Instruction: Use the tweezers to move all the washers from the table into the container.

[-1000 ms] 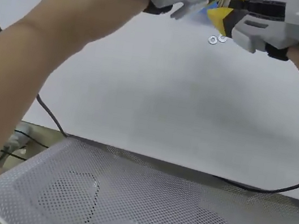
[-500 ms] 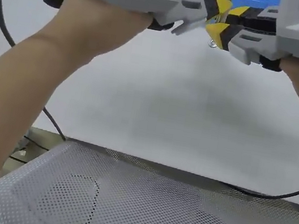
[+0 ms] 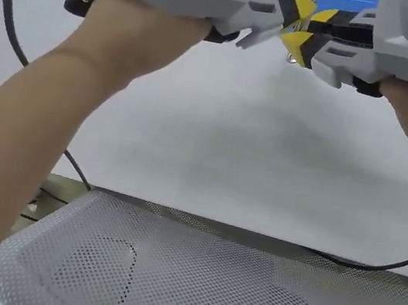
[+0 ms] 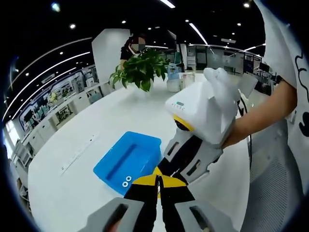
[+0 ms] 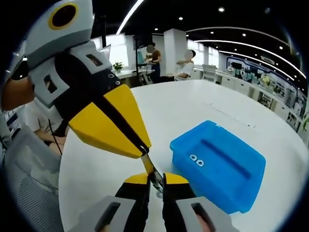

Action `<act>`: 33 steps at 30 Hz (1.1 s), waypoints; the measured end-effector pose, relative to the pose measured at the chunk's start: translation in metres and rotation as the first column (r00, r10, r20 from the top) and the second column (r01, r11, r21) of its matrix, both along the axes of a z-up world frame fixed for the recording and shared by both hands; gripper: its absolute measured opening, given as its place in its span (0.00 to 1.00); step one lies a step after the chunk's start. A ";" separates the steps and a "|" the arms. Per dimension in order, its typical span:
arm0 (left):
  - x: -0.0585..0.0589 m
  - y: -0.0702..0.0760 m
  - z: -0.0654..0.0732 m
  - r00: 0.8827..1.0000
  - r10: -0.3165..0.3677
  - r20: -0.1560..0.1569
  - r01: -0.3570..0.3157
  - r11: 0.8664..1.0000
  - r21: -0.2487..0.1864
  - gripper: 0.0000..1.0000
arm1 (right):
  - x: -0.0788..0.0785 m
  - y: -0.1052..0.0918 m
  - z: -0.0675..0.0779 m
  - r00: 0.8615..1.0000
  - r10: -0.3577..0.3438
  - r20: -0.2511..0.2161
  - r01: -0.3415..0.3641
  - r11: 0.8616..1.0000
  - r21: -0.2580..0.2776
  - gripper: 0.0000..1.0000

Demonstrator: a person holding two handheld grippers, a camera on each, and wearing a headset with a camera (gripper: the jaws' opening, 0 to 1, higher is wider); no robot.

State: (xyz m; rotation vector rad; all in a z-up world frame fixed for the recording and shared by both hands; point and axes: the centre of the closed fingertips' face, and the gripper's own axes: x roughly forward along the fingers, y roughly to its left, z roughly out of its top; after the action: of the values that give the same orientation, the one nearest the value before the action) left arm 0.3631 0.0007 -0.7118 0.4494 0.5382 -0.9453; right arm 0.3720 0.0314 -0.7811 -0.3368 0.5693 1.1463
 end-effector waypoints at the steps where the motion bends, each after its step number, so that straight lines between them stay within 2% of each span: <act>1: 0.000 -0.001 0.001 1.000 -0.008 0.002 0.008 1.000 0.005 0.00 | 0.000 0.000 0.000 1.000 0.011 0.011 -0.011 1.000 -0.015 0.05; 3: 0.000 -0.003 0.006 1.000 -0.015 0.014 0.015 1.000 0.006 0.00 | 0.001 0.001 0.005 0.998 0.018 0.054 -0.017 1.000 -0.021 0.05; 5: 0.001 -0.004 0.012 1.000 -0.022 0.018 0.022 1.000 0.004 0.00 | 0.002 0.000 0.009 0.999 0.013 0.038 -0.013 1.000 -0.012 0.04; 8: 0.002 -0.005 0.020 0.999 -0.023 0.037 0.024 1.000 -0.008 0.00 | 0.003 -0.003 0.022 0.998 0.006 0.055 -0.006 1.000 -0.005 0.04; 14: 0.006 -0.010 0.034 0.997 -0.042 0.072 0.043 0.999 -0.013 0.00 | 0.007 -0.004 0.032 0.998 -0.004 0.069 0.003 1.000 0.014 0.04; 22: 0.018 -0.012 0.056 0.991 -0.040 0.128 0.045 0.998 -0.038 0.00 | 0.021 -0.004 0.057 0.994 -0.020 0.107 0.015 0.999 0.051 0.04; 24: 0.022 -0.012 0.060 0.989 -0.035 0.142 0.042 0.998 -0.045 0.00 | 0.027 -0.004 0.062 0.990 -0.022 0.137 0.016 0.999 0.046 0.04; 28: 0.029 -0.014 0.064 0.984 -0.036 0.174 0.043 0.999 -0.033 0.00 | 0.035 -0.005 0.067 0.985 -0.024 0.170 0.018 0.999 0.038 0.04; 33: 0.036 -0.016 0.064 0.980 -0.041 0.194 0.045 0.999 -0.014 0.00 | 0.046 -0.007 0.067 0.978 -0.031 0.204 0.027 0.999 0.024 0.04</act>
State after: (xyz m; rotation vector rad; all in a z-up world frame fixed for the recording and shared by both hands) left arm 0.3989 -0.0155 -0.6480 0.5318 0.3438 -0.9356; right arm 0.4179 0.0243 -0.7142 -0.4215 0.3800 1.0738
